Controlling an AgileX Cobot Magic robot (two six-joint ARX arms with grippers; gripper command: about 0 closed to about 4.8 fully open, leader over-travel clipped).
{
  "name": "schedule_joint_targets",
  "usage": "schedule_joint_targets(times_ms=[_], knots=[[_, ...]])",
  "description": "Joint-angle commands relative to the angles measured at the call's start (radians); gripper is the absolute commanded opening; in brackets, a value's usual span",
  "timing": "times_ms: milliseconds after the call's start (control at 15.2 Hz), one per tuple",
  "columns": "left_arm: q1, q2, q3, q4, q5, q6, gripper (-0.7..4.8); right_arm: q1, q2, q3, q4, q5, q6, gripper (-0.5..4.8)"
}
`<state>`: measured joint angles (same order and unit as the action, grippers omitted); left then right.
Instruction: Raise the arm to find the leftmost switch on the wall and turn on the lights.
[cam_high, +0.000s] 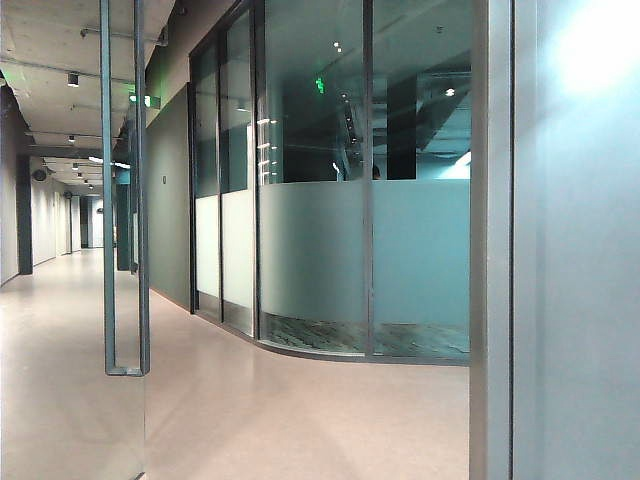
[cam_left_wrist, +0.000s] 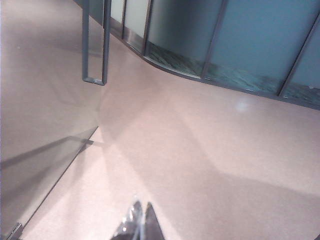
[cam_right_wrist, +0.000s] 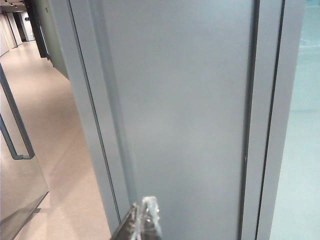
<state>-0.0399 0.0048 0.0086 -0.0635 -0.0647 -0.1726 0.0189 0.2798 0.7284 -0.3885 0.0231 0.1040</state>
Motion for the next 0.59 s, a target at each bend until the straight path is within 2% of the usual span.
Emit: schedule_joint_targets(times_ms=[66, 264, 462, 594], knots=[[0.026, -0.001, 0.0, 0.014, 0.001, 0.007, -0.05, 0.001, 0.0, 0.003, 0.01, 0.001, -0.003, -0.01], [0.035, -0.001, 0.0, 0.018, 0.009, 0.051, -0.05, 0.001, 0.0, 0.003, 0.01, 0.001, -0.003, -0.01], [0.035, -0.001, 0.0, 0.03, 0.069, 0.094, -0.05, 0.001, 0.0, 0.003, 0.01, 0.001, -0.003, -0.01], [0.035, -0.001, 0.0, 0.03, 0.069, 0.093, -0.05, 0.001, 0.0, 0.003, 0.01, 0.001, -0.003, -0.01]])
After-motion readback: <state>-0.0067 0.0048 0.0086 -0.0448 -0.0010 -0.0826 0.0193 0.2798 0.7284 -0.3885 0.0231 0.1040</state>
